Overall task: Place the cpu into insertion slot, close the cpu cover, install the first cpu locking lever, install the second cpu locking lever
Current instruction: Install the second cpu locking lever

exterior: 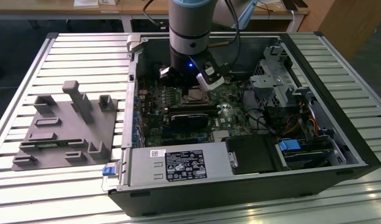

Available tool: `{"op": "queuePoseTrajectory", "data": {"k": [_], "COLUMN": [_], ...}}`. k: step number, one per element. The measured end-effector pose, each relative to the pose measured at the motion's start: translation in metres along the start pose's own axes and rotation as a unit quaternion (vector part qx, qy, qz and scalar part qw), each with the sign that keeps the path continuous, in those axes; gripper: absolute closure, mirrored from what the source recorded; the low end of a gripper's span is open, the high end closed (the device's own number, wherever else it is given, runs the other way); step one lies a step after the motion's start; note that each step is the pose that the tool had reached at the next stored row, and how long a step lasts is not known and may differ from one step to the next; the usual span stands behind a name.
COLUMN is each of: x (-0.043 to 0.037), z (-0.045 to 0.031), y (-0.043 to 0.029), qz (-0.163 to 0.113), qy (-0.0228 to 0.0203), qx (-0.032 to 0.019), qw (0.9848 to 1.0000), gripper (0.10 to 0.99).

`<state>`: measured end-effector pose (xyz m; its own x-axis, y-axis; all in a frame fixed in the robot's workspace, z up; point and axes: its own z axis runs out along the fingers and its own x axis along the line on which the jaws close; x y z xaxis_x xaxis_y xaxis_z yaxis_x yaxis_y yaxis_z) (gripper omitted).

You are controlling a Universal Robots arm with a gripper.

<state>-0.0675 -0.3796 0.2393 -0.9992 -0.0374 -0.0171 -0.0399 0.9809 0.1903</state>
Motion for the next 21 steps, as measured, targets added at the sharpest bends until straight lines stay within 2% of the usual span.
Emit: {"op": "queuePoseTrajectory", "data": {"k": [7, 13, 15, 21], "x": [-0.0144, -0.0187, -0.0186, -0.0185], "z": [-0.0015, -0.0079, -0.0083, -0.0102], "y": [0.0, 0.001, -0.0009, -0.0127], "qz": [0.0, 0.0, 0.0, 0.001], "qy": [0.0002, 0.0003, 0.0003, 0.0013], "qx": [-0.0001, -0.0002, -0.0002, -0.0002], "qw": [1.0, 1.0, 1.0, 1.0], "gripper": [0.98, 0.98, 0.98, 0.98]}}
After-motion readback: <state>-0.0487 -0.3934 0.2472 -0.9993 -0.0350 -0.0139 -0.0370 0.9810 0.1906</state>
